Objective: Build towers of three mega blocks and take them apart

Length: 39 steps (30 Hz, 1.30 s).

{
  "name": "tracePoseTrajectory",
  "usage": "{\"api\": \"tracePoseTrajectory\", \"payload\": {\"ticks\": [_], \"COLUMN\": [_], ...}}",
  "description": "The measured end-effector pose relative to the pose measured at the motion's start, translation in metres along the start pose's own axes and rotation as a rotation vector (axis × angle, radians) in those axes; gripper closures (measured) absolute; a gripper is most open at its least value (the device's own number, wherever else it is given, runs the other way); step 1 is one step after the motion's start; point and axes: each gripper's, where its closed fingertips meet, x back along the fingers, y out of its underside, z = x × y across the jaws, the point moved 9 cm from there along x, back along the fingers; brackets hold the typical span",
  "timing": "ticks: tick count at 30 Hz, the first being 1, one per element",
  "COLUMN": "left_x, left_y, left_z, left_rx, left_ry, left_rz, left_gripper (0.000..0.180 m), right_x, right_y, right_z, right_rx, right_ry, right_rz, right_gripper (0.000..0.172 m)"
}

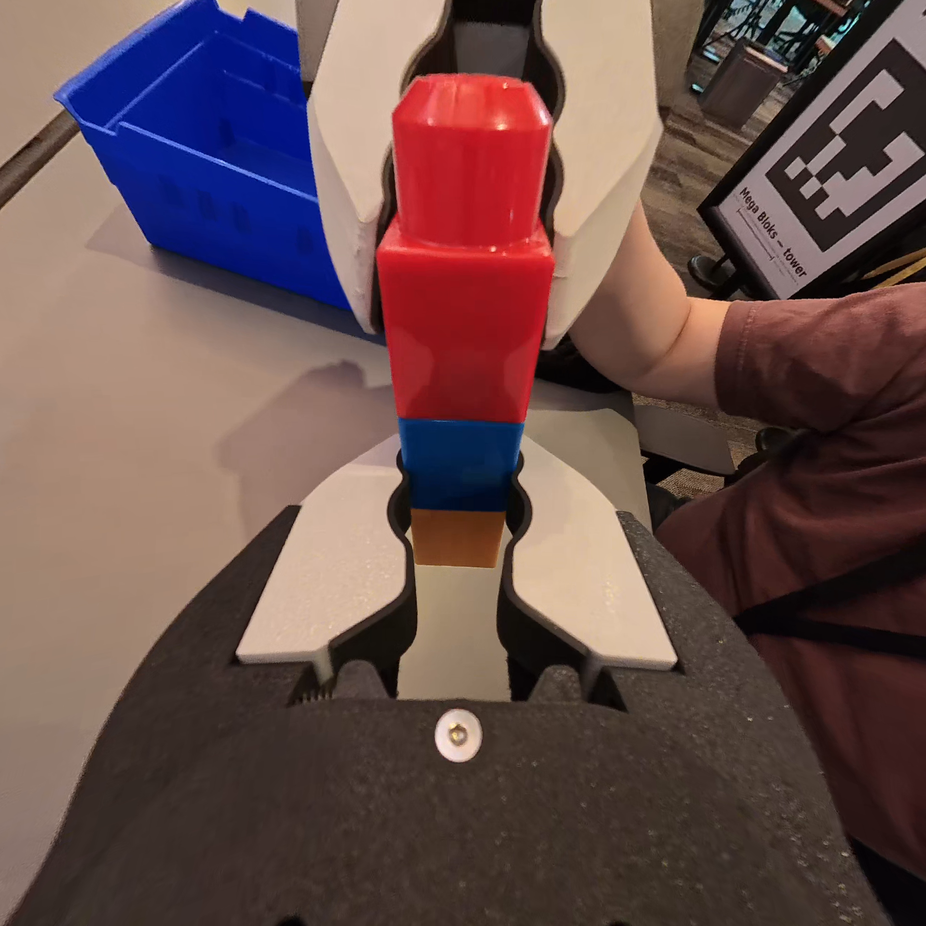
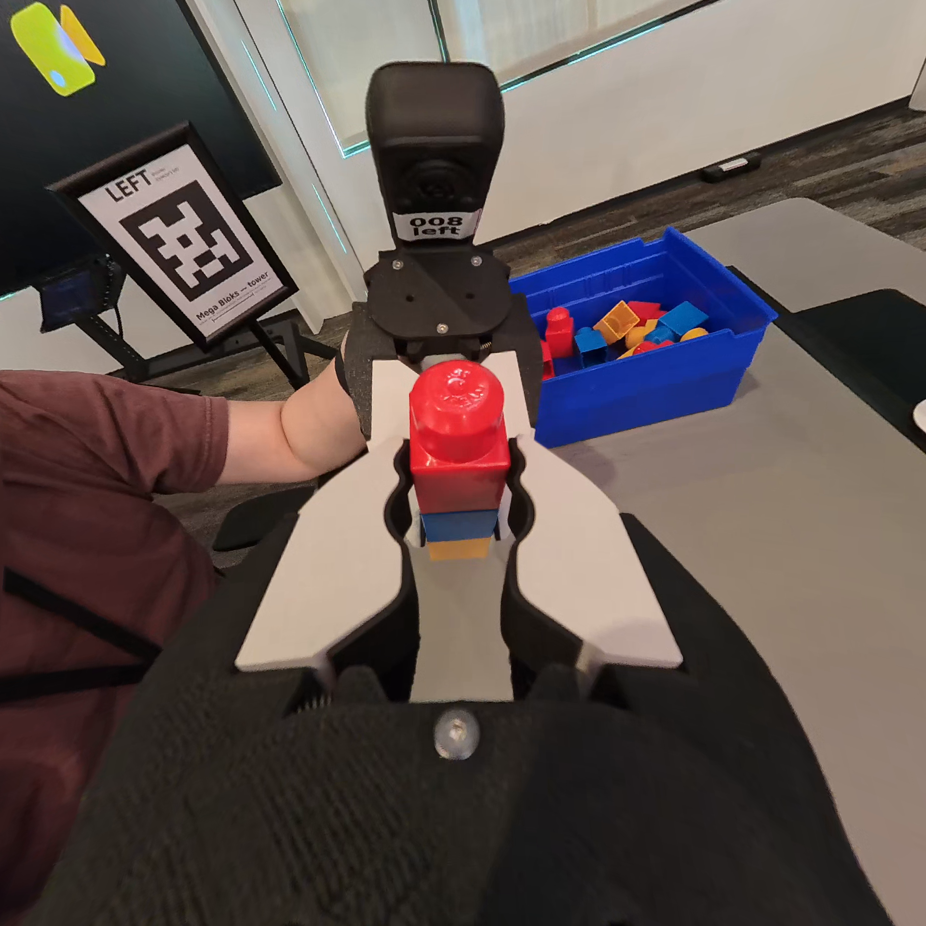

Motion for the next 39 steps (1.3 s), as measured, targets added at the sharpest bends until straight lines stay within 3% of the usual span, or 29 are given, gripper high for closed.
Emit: {"api": "tracePoseTrajectory", "payload": {"ticks": [17,20,22,23,29,31,32,33,35,39], "left_x": [0.001,0.004,0.011,0.015,0.023,0.02,0.02,0.02,0.021,0.037], "left_y": [0.003,-0.003,-0.007,-0.007,-0.007,-0.006,-0.004,-0.004,-0.007,-0.012], "left_z": [0.002,0.0,-0.002,-0.004,-0.004,-0.003,-0.002,-0.002,0.001,0.016], "left_rx": [-0.004,0.028,0.081,0.099,0.09,0.076,0.064,0.059,0.082,0.01], "left_ry": [0.026,0.077,0.103,0.104,0.087,0.067,0.052,0.044,0.036,0.058], "left_rz": [-0.034,0.076,0.168,0.188,0.199,0.164,0.143,0.142,0.156,0.177], "left_gripper": [0.146,0.146,0.146,0.146,0.146,0.145,0.145,0.142,0.105,0.099], "right_x": [-0.005,-0.001,0.003,0.004,-0.018,-0.027,-0.029,-0.029,-0.024,0.002], "right_y": [0.003,-0.005,-0.008,-0.008,0.002,0.006,0.007,0.008,0.008,0.001], "right_z": [-0.001,0.0,0.001,0.003,0.006,0.006,0.006,0.006,0.007,0.002], "right_rx": [-0.004,-0.016,-0.023,-0.023,-0.061,-0.031,-0.026,-0.024,0.004,-0.018], "right_ry": [-0.045,-0.034,-0.015,-0.01,-0.082,-0.105,-0.107,-0.114,-0.136,-0.313], "right_rz": [-0.001,0.094,0.167,0.194,0.144,0.101,0.1,0.089,0.095,0.188], "right_gripper": [0.134,0.134,0.112,0.111,0.115,0.135,0.135,0.135,0.135,0.135]}}
